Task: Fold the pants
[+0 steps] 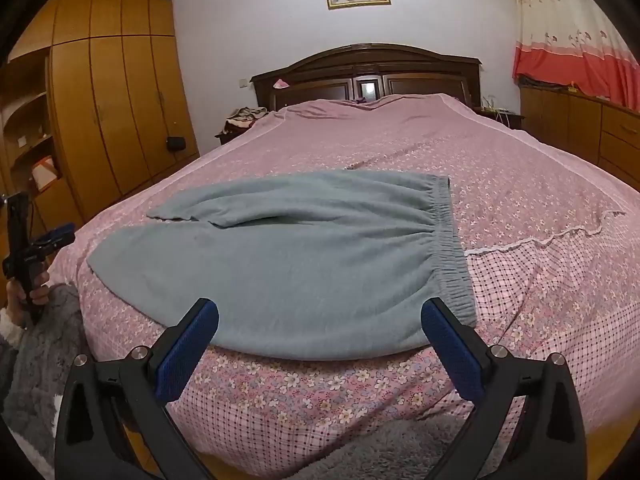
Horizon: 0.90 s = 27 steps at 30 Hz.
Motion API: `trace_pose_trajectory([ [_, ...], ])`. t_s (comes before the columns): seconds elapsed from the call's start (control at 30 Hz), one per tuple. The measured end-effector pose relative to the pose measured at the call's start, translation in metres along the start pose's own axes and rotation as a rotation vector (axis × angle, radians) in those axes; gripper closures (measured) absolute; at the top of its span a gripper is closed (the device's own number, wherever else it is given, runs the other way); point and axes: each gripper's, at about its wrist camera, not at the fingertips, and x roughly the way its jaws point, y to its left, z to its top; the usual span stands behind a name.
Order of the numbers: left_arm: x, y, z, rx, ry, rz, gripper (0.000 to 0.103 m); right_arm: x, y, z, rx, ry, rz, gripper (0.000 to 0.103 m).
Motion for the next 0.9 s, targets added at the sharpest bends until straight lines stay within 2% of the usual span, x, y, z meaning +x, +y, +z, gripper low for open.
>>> trace_pose_trajectory([
  [0.63, -0.0010, 0.0013, 0.0004, -0.006, -0.001, 0.003, 0.000, -0.0012, 0.0053, -0.0017, -0.036, -0.006, -0.019, 0.000],
  [0.9, -0.0006, 0.0022, -0.0003, -0.005, -0.003, 0.003, 0.000, -0.0051, -0.0004, -0.0016, 0.000, -0.023, -0.006, 0.000],
])
